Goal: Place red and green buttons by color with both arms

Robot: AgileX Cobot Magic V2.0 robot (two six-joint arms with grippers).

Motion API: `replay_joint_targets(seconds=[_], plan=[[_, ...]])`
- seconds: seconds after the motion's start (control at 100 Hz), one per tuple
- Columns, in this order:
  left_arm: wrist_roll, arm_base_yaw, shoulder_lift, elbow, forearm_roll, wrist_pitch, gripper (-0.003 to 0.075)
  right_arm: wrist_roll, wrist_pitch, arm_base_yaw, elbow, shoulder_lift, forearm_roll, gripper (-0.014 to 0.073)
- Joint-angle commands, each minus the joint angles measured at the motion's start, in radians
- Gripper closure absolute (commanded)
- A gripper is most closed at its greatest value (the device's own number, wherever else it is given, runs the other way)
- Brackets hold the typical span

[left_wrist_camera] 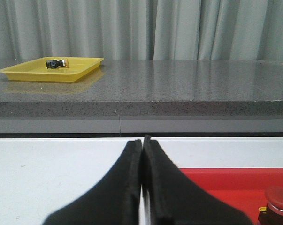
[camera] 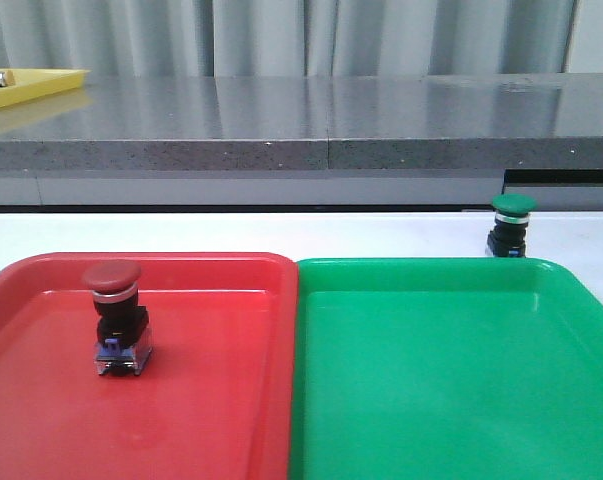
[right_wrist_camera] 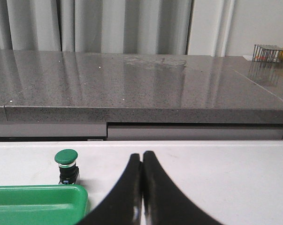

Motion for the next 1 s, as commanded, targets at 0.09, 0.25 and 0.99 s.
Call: replay_joint_targets(seconds=[0.09,0.25,0.99], plan=[[-0.002,0.0,-0.032,0.013,-0.007,-0.072,0.0741,-0.005,-0.028,0.0,-0.137,0.15,-0.006,0.0657],[-0.002,0.0,-0.032,0.013,-0.007,-0.072,0.0741,-0.005,-0.028,0.0,-0.203,0.291,-0.006,0.0657],[-0.002,0.0,-0.032,0.013,-0.007,-0.072,0.0741,-0.006,0.121,0.107,-0.587,0.885,0.033,0.0657]])
